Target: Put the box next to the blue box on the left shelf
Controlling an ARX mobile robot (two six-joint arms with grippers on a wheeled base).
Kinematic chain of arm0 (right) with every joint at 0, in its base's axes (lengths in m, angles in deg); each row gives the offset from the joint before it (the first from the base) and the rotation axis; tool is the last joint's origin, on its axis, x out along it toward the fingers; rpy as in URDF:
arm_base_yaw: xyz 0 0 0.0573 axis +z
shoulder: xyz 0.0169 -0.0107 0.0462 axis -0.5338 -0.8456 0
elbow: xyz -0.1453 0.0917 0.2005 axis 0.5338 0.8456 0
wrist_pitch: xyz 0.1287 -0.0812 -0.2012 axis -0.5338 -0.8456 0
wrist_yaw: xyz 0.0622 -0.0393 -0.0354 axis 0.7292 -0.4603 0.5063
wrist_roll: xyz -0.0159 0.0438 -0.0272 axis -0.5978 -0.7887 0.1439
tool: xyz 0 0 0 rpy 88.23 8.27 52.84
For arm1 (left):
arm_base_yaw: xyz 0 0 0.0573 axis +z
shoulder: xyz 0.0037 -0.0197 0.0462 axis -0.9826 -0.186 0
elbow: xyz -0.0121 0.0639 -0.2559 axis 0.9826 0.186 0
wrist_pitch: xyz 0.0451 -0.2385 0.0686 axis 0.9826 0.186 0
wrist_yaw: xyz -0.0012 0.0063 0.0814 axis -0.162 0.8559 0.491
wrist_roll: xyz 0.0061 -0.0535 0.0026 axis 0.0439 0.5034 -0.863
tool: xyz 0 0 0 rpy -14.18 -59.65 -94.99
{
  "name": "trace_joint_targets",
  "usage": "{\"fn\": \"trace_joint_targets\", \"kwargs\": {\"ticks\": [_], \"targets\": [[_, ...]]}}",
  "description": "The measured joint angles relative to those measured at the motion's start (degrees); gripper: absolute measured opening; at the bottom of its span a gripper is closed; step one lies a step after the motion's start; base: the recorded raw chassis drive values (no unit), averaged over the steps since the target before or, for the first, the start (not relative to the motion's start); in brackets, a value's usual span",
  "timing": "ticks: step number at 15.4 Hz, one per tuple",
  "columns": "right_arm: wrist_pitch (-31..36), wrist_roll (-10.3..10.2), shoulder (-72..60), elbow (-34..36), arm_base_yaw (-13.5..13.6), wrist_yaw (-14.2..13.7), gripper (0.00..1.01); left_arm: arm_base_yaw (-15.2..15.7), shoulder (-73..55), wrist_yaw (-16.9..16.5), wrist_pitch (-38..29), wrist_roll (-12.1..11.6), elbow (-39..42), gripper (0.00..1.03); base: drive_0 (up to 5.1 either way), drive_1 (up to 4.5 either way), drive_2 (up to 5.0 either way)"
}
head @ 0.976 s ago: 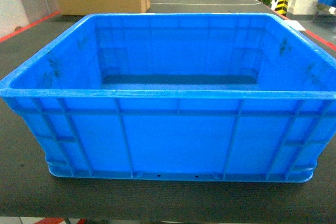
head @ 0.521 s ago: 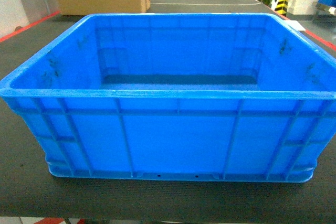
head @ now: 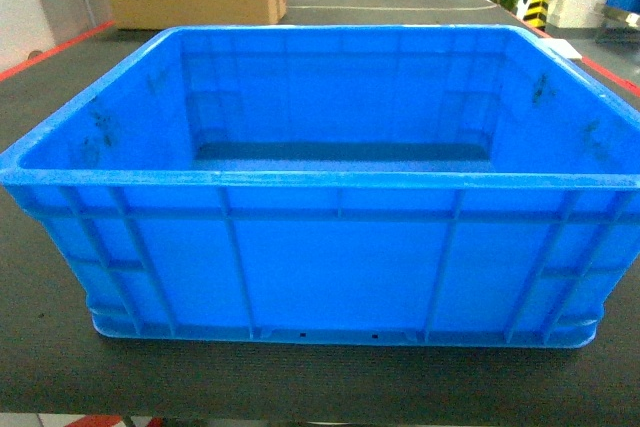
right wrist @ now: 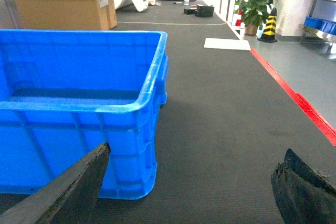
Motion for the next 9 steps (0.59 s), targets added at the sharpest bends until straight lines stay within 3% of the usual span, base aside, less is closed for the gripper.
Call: {"fn": "trace_joint_targets", "kwargs": {"ticks": [6,7,8,9], "targets": [[0.0,0.0,0.0,0.0,0.0,0.0,0.98,-0.04,-0.02,0.24,0.26,-0.04,0.0,0.98,0.0,0.0,0.0],[-0.59,0.15,-0.13,-0.04,0.0,-0.09,0.98,-1.77,-2.1,3.87,2.54,-0.85,-0.46,0.98,0.0,0.0,0.0],[2.27,0.48,-5.57,-0.42,1.2,-1.53,0.98,-2.34,-7.56,4.72,-3.06,-1.22,-0.52,0.98,0.0,0.0,0.0],[8.61,0.42,-13.35,-2.45,1.97,-1.03,0.98,-2.05,-15.17,4.09,-10.49,-1.68,-2.43,0.98,0.0,0.0,0.0]]}}
